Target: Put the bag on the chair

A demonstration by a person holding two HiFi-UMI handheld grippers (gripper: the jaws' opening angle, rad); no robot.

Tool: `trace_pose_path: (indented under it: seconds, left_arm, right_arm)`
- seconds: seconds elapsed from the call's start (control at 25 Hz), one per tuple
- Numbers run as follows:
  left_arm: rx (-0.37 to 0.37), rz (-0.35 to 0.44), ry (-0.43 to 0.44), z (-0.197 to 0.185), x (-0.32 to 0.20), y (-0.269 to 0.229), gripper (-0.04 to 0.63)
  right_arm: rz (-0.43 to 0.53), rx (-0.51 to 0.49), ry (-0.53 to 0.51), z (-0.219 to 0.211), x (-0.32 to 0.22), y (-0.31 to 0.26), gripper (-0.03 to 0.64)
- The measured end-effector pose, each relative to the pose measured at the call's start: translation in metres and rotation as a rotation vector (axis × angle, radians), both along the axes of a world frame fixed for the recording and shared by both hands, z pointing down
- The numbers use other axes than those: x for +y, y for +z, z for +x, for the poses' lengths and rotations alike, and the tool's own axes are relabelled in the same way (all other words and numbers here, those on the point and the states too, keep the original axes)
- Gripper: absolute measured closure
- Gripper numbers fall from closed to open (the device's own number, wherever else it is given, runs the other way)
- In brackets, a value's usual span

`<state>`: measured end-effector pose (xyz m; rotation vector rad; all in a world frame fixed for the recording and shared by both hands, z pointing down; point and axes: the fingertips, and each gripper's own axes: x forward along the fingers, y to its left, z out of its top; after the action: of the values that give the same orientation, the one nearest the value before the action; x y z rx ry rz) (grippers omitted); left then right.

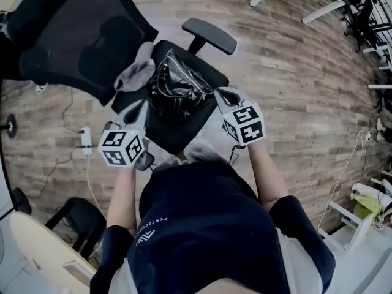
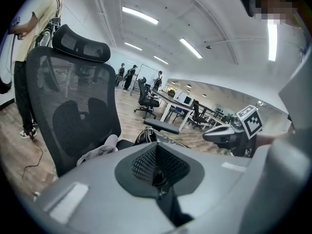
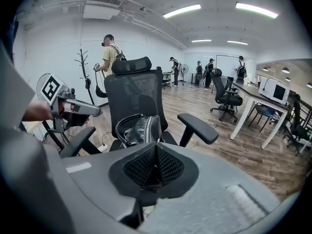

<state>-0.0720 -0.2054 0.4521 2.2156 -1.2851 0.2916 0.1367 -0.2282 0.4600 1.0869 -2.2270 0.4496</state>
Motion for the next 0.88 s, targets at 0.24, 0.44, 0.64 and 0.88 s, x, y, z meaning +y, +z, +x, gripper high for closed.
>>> trace_pose_path:
  seconds: [0.24, 0.44, 0.64, 0.88]
  left_arm:
    - [0.014, 0.006, -0.038, 0.000, -0.004, -0.005, 0.588]
    - [0.013, 0.008, -0.042, -0.001, -0.004, -0.006, 0.587]
    - [0.022, -0.007, -0.056, -0.004, -0.002, -0.004, 0.588]
    - [0.018, -0.024, -0.068, -0.006, -0.002, 0.002, 0.588]
  right_arm:
    - [-0.001, -0.023, 0.020, -0.004, -0.009, -0.007, 0.615]
    - [-0.005, -0.026, 0.009, -0.014, -0.009, -0.007, 0.615]
    - [-0.014, -0.031, 0.010, -0.014, -0.008, -0.008, 0.615]
    - [-0.021, -0.037, 0.019, -0.011, -0.011, -0.007, 0.615]
